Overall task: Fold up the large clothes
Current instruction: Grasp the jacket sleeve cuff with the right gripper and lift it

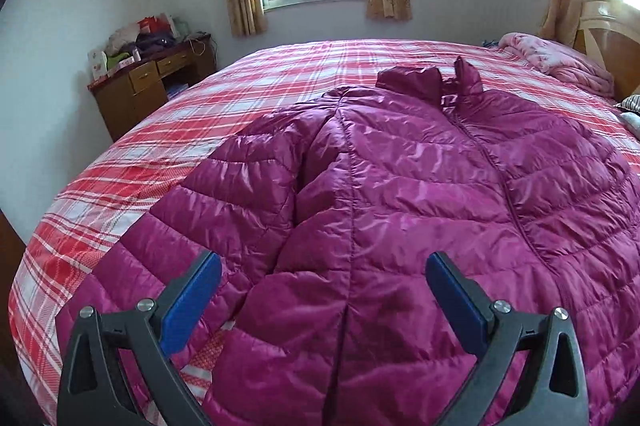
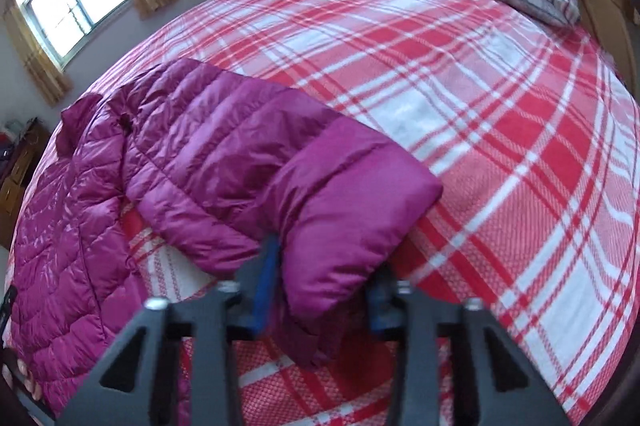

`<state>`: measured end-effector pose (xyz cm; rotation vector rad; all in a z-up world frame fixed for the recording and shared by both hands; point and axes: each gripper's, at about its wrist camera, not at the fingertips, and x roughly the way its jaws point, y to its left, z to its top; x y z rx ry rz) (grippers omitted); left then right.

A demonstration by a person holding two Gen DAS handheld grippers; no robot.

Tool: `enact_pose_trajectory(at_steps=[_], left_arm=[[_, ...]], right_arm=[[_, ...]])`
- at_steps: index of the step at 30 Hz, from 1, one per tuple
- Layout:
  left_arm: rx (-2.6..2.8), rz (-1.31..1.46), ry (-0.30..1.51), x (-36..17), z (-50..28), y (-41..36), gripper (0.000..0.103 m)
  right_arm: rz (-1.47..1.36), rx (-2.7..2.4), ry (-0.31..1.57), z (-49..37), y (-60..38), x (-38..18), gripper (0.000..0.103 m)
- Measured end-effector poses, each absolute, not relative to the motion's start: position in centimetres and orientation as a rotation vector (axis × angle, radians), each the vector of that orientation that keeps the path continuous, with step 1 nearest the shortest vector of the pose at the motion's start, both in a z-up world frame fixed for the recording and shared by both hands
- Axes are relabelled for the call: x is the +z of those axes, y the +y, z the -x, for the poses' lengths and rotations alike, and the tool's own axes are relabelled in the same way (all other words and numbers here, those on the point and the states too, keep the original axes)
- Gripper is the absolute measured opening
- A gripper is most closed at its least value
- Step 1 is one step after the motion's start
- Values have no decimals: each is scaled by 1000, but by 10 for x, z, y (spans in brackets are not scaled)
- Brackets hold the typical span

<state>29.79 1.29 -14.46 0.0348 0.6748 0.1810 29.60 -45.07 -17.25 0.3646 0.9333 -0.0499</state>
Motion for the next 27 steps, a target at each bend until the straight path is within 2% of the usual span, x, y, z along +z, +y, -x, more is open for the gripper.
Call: enact_pose_trajectory(at_steps=[3,10,19,27], left_arm=[[186,-20,700,-152,-307,21,102],[195,43,694,-147,-310,40,102],[202,95,677,-137,-302,60,102],[229,118,652,-130,-297,82,102]], right_arm=[[-351,-67,906,-303,-456,-167,17],[-216,-125,742,-319,-453,-100,17],[152,-7,414,-319,-335,6,16],[344,193,350,-318,-219,3,16]])
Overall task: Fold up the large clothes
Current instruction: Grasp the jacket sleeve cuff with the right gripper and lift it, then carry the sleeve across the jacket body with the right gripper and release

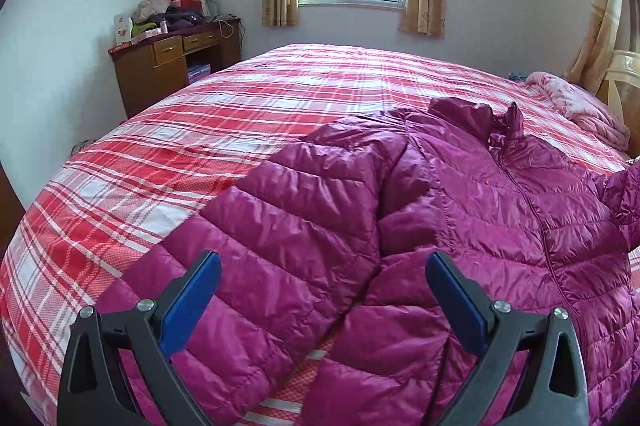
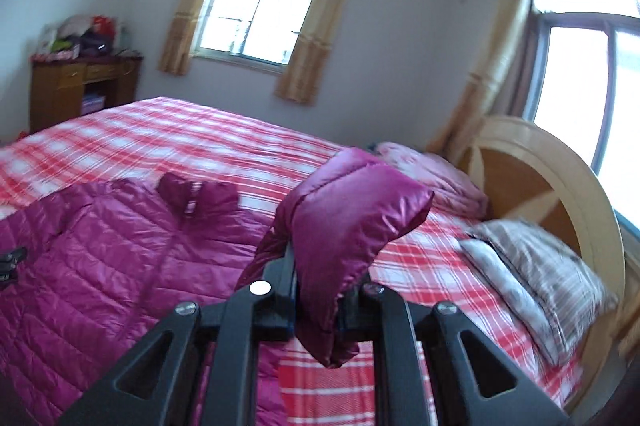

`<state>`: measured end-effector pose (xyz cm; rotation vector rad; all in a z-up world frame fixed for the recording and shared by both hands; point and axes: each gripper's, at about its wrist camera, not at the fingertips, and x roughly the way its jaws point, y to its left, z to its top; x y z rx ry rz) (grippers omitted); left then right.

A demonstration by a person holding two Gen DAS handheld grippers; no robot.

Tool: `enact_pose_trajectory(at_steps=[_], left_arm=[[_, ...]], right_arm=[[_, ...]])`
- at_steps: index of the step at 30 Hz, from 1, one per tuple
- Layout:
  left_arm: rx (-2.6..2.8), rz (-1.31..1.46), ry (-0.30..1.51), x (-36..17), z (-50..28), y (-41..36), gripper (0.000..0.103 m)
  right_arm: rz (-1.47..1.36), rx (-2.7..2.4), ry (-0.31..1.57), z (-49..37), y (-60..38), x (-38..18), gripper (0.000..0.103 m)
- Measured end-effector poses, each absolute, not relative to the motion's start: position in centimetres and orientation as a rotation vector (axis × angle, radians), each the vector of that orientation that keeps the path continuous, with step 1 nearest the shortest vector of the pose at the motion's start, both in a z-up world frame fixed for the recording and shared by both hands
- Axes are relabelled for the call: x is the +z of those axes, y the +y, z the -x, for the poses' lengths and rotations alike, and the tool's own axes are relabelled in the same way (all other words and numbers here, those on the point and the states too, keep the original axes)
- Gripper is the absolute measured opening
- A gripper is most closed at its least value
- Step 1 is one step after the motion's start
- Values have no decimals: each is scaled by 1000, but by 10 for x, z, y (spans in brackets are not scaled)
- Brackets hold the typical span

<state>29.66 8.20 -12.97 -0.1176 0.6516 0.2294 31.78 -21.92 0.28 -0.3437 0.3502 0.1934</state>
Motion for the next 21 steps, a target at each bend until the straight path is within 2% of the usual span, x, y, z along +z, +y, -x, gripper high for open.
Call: enact_pose_trajectory(at_steps=[11,21], left_arm=[[254,123,652,-131,-301,105,102],[261,95,660,-131,-303,107,102]], right_arm=[[447,362,449,-335,-120,-55,16],[420,458,557,-347,-72,-98,17]])
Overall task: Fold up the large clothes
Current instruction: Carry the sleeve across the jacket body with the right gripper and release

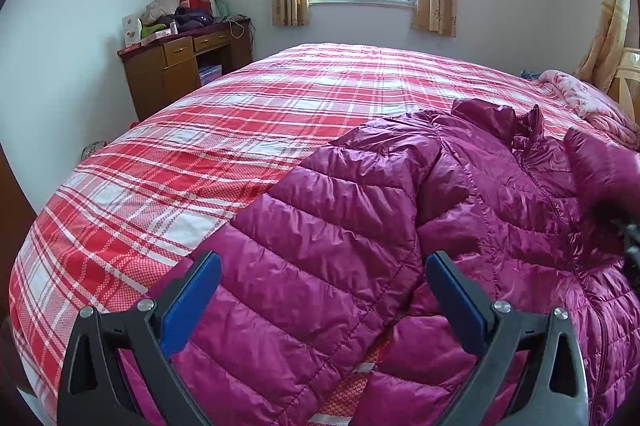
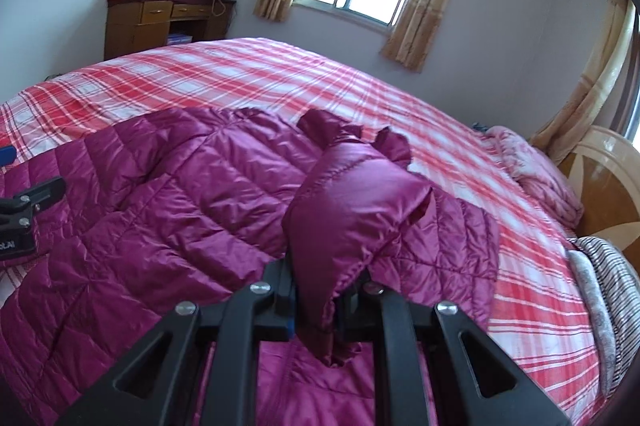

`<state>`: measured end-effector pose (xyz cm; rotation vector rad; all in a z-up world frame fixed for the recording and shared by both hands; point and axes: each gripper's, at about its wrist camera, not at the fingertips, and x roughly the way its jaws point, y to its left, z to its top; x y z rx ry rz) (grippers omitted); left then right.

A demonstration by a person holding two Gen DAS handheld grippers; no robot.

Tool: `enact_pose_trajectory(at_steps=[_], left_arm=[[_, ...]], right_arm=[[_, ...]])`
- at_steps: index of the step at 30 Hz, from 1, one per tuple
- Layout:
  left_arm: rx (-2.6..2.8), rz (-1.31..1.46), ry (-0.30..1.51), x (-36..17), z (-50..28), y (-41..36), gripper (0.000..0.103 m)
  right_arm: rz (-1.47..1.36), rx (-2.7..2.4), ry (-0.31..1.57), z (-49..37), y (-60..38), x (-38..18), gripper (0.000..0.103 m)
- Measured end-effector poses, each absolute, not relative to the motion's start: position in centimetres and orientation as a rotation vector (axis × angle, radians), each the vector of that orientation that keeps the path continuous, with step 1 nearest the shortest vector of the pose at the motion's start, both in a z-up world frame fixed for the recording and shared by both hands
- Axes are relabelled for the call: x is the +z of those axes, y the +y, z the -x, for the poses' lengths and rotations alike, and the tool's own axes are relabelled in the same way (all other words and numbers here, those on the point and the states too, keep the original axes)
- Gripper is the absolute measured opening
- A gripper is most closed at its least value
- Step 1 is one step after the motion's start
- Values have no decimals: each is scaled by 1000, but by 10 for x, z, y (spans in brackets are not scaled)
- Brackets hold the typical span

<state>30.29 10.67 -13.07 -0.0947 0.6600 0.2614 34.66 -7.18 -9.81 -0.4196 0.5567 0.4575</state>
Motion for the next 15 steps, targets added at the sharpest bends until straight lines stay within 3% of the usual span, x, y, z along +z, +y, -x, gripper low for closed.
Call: enact_pose_trajectory(at_steps=[3,5,6,7,15], left_arm=[[263,83,652,-126,-303,105,102],[264,81,648,-122,-304,104,102],[265,82,646,-119,-304,104,102],[266,81,644,-116,-304,104,102],[283,90,570,-84,-301,96,102]], right_arm=[[398,478,607,-353,-63,-113,24],[359,527,647,-356,-60,-121,51],[327,567,665,-355,-61,-123,77],[301,580,660,-351,-63,-123,81],[189,715,581,-294,-115,-83,80]])
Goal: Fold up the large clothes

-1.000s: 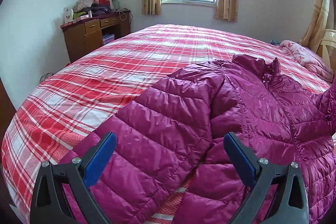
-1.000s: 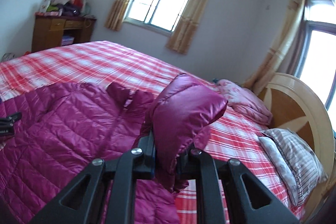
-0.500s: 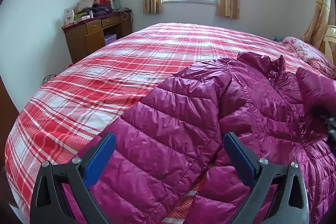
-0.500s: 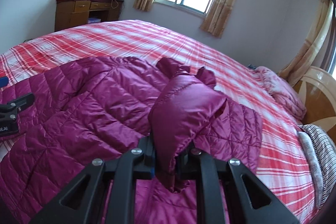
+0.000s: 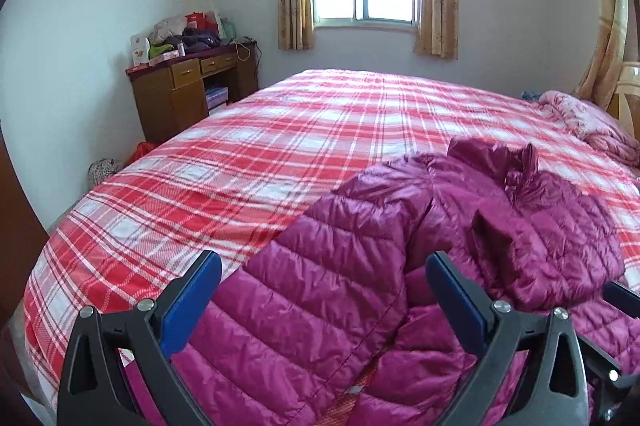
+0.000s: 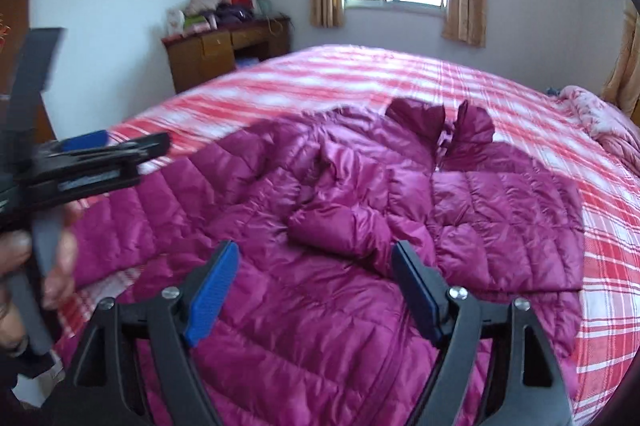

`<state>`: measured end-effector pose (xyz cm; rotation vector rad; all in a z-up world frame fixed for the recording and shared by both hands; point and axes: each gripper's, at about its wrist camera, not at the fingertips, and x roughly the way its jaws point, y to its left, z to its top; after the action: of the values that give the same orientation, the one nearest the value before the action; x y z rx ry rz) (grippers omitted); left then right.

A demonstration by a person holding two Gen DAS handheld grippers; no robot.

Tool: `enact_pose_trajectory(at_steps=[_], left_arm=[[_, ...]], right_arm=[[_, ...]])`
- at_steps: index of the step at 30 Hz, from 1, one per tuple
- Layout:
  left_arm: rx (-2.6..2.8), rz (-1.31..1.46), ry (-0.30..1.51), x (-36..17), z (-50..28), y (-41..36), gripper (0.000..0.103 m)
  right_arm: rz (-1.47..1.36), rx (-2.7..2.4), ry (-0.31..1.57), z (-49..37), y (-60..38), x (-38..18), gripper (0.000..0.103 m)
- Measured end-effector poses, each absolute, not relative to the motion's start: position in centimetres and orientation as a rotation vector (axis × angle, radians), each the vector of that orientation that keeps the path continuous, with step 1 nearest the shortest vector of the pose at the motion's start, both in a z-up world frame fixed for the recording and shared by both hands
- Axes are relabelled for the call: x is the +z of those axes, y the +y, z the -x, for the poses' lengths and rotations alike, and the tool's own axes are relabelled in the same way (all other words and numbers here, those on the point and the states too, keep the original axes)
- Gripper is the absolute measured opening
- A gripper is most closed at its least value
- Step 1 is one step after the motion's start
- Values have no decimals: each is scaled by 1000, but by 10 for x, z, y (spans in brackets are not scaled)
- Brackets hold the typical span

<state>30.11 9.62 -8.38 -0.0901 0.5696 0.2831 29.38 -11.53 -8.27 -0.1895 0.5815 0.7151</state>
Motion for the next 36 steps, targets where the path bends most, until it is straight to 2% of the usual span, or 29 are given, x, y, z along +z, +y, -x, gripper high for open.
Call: enact_pose_trajectory(at_steps=[2,4,5,10,14,19,24,27,32,36], left_arm=[[262,91,561,-77,-308,82,102],[234,73,548,-71,-317,57,102],[219,60,541,-70,-321,46,102],[143,-24,535,-74,-353,-16,102],[232,-142,581,-112,-394,-43,102],[283,-142,743,-161,-428,-28,102],[228,9,831,-172,-437,-3,102],[230,47,844,-174,-437,2,102],[255,21,835,-174,-435,-3,102],[245,19,856,-178,-433,-11,102]], right_arm=[[193,634,600,-308,-124,-83,69],[141,551,671,-339,-140,-91,47],[97,492,707,-357,-151,-97,45],[31,336,799,-416,-188,-126,45],[6,327,884,-437,-201,-152,45],[35,359,883,-438,-203,-153,45],[-130,373,790,-448,-238,-113,43],[-126,310,763,-472,-243,-101,43],[-90,214,832,-526,-239,-129,43],[-70,203,890,-536,-234,-157,44]])
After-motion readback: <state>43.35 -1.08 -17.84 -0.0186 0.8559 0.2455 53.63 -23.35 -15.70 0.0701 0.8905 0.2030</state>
